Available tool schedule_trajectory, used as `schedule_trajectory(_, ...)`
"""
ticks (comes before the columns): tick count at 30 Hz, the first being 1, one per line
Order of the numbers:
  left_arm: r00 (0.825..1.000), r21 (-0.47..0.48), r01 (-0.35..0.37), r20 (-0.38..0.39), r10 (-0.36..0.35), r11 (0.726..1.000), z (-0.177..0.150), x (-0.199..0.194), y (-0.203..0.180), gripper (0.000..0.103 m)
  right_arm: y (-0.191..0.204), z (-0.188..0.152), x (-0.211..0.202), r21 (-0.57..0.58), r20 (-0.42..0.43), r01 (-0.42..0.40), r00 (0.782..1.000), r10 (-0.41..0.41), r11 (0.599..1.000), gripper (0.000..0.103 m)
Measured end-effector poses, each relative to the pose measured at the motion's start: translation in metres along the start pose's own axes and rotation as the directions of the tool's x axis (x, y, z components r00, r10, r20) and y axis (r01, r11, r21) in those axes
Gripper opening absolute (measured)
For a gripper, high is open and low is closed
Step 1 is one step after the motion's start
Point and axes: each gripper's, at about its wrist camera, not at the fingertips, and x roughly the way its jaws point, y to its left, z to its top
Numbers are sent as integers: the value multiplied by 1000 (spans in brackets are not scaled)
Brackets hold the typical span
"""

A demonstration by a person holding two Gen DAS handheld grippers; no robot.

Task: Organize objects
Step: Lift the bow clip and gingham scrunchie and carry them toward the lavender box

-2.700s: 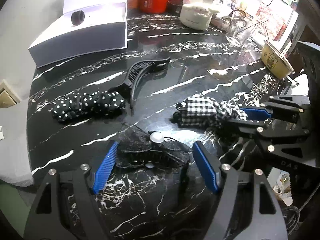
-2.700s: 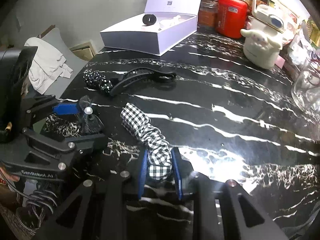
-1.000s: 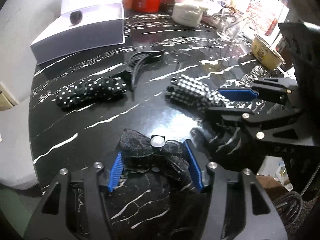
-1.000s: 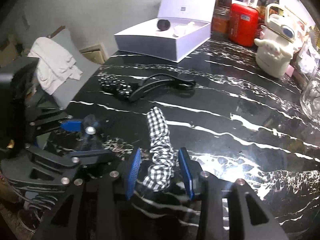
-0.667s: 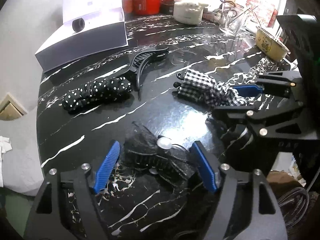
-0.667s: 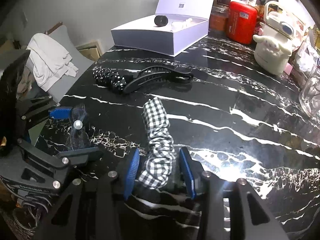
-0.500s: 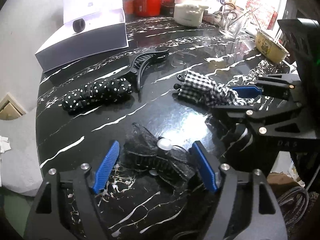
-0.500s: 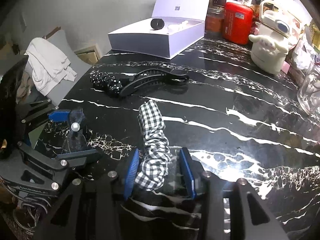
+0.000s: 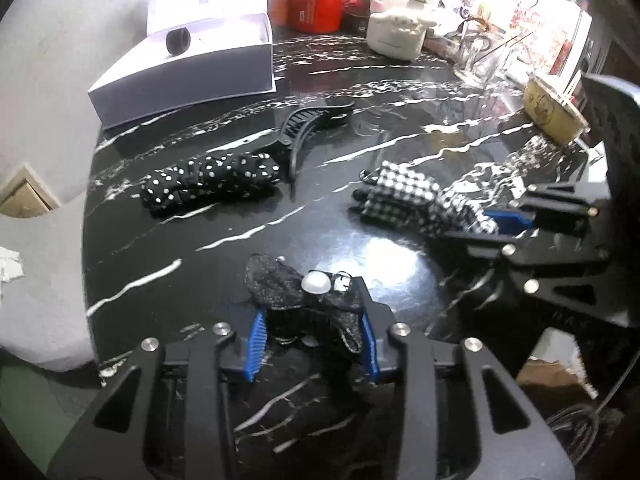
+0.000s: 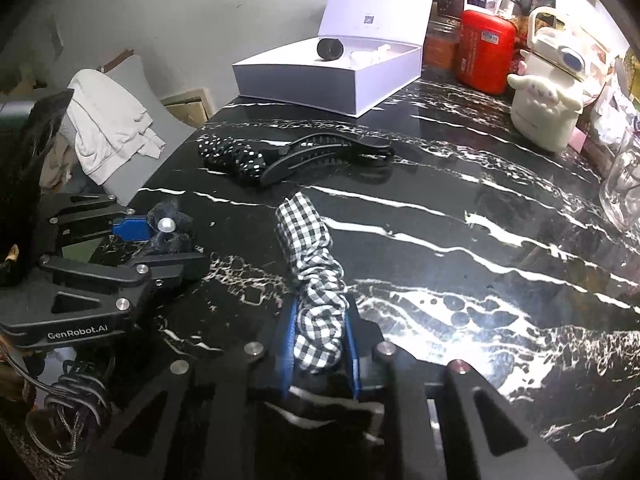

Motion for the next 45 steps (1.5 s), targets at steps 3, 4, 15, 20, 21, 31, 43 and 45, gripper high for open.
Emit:
schedule_trajectory(3,1000,6,1,8,-1,1000,0,-6,-3,36,3,-2,-6,1,11,-4,1000,4,1000,20)
schedule_trajectory(4,1000,10,-3,12,2,1000,0,-8,-4,36,4,-3,-9,0,15,-3,1000,3,1000,20)
schedule_trajectory(15,999,26,-2,53,1,1000,-6,-33,-16,36,19,-10,-36,-18,63,1,998,0,1000,20)
schedule_trajectory(20,997,48,-27,79,23,998,-3,-45,-22,36,28,-10,-47,-42,84,-6,996,10,999,20)
schedule_trajectory(21,996,48,-30,82,26,998,-2,-47,-21,36,29,-10,-49,-47,88,-8,996,12,999,20)
schedule_trajectory(31,994,55,-46,103,40,997,17,-55,-17,36,37,11,-54,-97,98,-8,995,18,995,21)
schedule_trajectory(43,993,41,-68,98,63,997,59,-42,2,36,19,55,-35,-123,77,-19,997,29,992,21)
schedule_trajectory(45,995,25,-47,91,45,999,67,-39,7,36,15,63,-30,-124,72,-27,997,36,992,21)
